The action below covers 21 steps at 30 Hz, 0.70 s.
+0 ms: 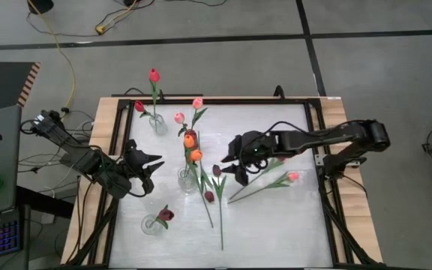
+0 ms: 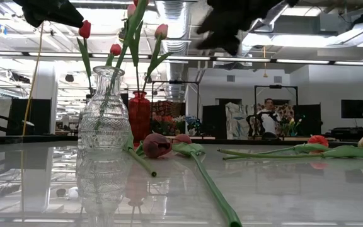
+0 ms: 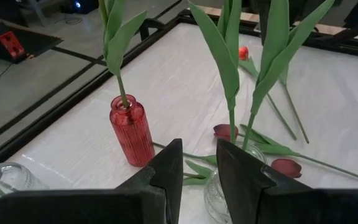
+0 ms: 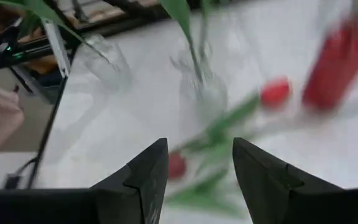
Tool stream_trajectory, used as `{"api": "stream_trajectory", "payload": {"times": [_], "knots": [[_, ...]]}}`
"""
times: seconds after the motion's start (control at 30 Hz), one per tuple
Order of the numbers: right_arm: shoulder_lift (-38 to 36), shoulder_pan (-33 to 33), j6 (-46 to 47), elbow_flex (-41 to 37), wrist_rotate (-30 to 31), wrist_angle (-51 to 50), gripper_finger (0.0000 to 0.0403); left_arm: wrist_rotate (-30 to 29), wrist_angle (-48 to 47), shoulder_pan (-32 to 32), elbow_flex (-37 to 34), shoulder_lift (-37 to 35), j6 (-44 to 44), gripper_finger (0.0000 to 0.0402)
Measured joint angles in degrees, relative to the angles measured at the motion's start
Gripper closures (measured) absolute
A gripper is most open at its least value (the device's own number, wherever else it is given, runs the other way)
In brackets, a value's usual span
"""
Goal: Sort flowers into vase by color
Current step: Put the orange tulip into the middle transparent vase
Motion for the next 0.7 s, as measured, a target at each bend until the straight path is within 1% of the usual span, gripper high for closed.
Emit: {"api": "stream_trajectory", "payload": {"times": [0.23, 0.43, 0.57, 0.7], "knots": [[-1.67, 0.0, 21.5, 0.0, 0.0, -18.25, 0.0196, 0.05, 0.0, 0.0, 0.0, -0.01, 0.0, 0.0316], [0.97, -0.02, 35.25, -0.01, 0.02, -33.11, 0.0196, 0.23, 0.02, 0.0, 0.0, -0.02, 0.0, 0.0316], [3.53, -0.07, 43.66, -0.02, 0.48, -39.42, 0.0196, 0.27, 0.02, 0.0, 0.0, -0.02, 0.0, 0.0316], [6.8, -0.07, 48.58, -0.02, 1.34, -41.5, 0.0196, 0.3, -0.02, 0.0, 0.0, -0.02, 0.0, 0.0316]]}}
